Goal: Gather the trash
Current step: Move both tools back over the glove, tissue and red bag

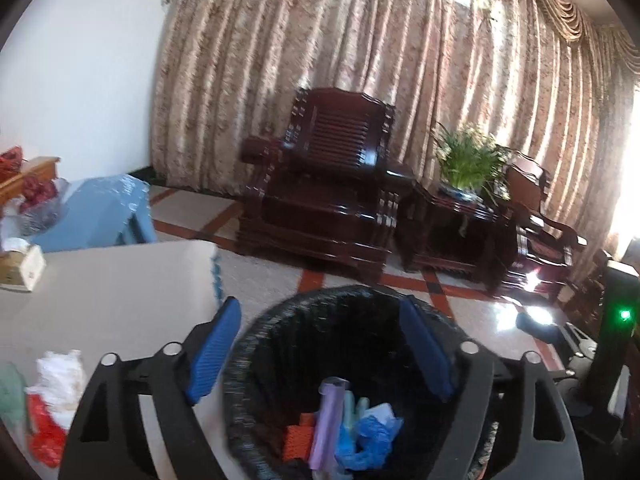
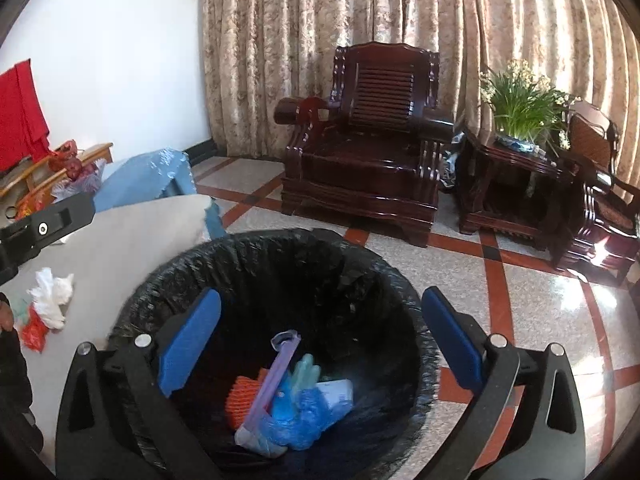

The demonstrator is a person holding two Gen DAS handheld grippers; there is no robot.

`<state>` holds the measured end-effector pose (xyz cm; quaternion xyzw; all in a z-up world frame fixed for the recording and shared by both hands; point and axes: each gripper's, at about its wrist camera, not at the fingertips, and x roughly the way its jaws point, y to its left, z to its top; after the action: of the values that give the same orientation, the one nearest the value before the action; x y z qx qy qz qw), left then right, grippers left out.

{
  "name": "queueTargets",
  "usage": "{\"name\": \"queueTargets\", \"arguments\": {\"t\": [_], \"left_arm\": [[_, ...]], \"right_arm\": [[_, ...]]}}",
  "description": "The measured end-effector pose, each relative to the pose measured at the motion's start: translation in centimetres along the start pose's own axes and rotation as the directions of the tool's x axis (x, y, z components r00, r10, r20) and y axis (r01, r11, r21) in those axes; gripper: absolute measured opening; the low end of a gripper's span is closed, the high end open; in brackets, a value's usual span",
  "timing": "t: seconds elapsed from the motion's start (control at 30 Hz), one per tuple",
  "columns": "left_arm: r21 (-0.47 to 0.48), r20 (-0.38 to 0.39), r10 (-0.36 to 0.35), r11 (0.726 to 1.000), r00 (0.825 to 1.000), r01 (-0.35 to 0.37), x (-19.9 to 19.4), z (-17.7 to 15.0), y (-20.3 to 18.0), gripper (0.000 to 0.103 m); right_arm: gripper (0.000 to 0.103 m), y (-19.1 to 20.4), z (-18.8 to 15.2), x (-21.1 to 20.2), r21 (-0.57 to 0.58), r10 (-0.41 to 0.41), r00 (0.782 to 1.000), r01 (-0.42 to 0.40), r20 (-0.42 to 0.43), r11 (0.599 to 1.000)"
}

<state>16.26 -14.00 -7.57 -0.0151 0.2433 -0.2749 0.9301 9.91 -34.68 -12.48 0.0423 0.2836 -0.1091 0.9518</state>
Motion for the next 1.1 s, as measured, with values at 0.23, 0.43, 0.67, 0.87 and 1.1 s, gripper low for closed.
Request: {"name": "queueTargets", "arguments": {"t": [0.23,0.43,0.67,0.87,1.1], "left_arm": [[-0.014,0.054,0.13,0.991,0.99,-0.13,-5.2,-0.5,4.2,0.084],[-0.066,0.067,0.281,0.959,0.957,-0.276,-9.8,-1.9,9.7,0.084],[-0.121,0.055,0.463,0.883,0.885,-0.454,-14.5,-4.1,16.2,0.084],[-0.133,0.047,0.547,0.833,0.836,-0.538,-16.2,-5.6,19.3,0.084],[-0.172,0.01,0.583,0.801,0.812,-0.573,-16.4,-7.3,22.3,0.084]], "right_arm": [[0.098,4.4,1.3,-1.5,-0.011,0.101,0.994,-0.101,0.047,0.995],[0.098,10.2,2.0,-1.6,-0.059,0.213,0.976,-0.21,0.05,0.976],[0.098,18.2,2.1,-1.5,-0.15,0.337,0.941,-0.328,0.036,0.933],[0.098,23.6,1.6,-0.8,-0.174,0.398,0.917,-0.387,0.03,0.905],[0.098,28.0,0.5,0.5,-0.218,0.428,0.904,-0.417,0.003,0.883]]}}
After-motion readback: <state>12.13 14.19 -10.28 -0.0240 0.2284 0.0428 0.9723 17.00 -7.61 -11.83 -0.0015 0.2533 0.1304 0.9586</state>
